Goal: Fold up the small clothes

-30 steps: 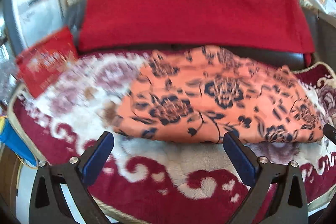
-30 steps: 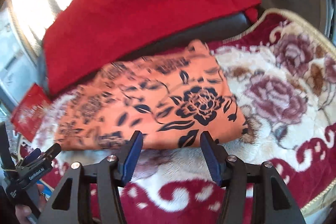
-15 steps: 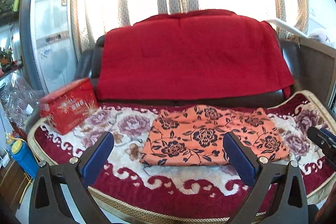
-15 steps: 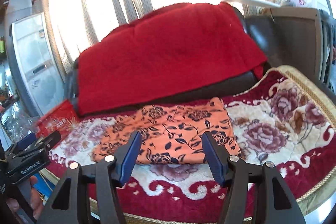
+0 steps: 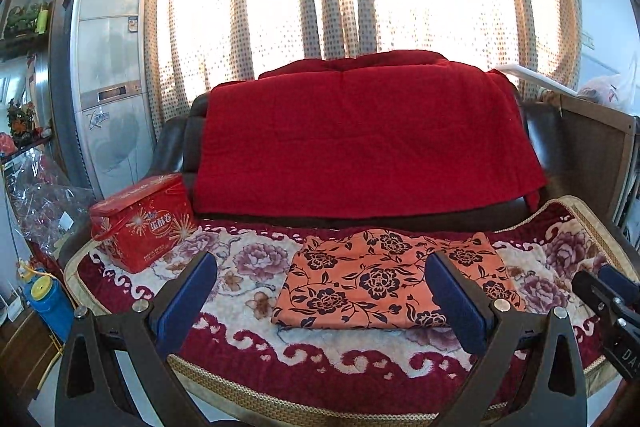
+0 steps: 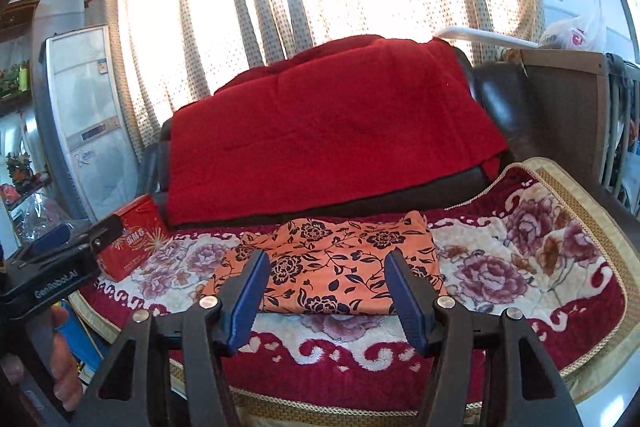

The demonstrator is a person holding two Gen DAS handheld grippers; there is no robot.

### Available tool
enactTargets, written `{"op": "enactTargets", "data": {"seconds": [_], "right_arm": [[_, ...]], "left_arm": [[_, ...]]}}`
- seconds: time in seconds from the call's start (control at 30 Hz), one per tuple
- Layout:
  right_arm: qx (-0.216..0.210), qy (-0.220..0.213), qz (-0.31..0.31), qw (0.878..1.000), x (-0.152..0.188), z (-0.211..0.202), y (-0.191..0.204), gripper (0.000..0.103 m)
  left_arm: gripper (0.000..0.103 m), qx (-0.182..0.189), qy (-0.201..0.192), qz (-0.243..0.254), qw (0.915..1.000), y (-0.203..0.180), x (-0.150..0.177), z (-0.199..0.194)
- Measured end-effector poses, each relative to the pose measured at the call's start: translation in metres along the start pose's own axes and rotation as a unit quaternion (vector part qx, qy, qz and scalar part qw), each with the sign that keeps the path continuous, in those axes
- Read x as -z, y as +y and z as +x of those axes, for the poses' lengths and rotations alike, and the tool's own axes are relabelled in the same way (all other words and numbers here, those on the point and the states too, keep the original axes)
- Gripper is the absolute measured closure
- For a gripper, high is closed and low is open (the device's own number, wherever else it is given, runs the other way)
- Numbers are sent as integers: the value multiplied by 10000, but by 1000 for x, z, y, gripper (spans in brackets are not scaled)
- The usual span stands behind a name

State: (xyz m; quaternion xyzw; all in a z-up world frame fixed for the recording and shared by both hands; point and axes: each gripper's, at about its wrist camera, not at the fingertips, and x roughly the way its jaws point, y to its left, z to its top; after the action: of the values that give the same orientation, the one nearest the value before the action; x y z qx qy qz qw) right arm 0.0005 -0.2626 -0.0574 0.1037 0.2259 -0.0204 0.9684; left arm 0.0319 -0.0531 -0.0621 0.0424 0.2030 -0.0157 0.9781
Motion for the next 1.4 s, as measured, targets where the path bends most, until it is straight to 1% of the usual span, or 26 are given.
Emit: {"op": "enactTargets", "data": {"seconds": [0.17,0.27,0.47,0.7,0.83,1.03,1.23,1.4], "right_arm": [[-16,-144,-89,9999,-3,-11,5,39],[2,-185,-184,9997,-3,-10,9,39],[-10,-34,-199,9998,1,0,13,39],[27,154,-247,9996,11,13,18,39],[26,239,-259,9994,15,20,22,39],[28,156,-290,9995,12,20,31,39],[55,86,-416,9991,11,19,41,39],[50,107,-472,9988,14,21,45,39]], "left_arm": [[0,19,63,-45,10000,1,0,-2],[0,26,93,-55,9999,2,0,0],[0,-8,141,-110,9998,8,2,5],[0,-159,182,-223,9995,19,6,11],[0,-180,270,-270,9991,25,8,17],[0,-290,273,-360,9986,35,10,21],[0,-318,288,-398,9983,42,12,24],[0,-348,328,-403,9980,44,16,27]]}}
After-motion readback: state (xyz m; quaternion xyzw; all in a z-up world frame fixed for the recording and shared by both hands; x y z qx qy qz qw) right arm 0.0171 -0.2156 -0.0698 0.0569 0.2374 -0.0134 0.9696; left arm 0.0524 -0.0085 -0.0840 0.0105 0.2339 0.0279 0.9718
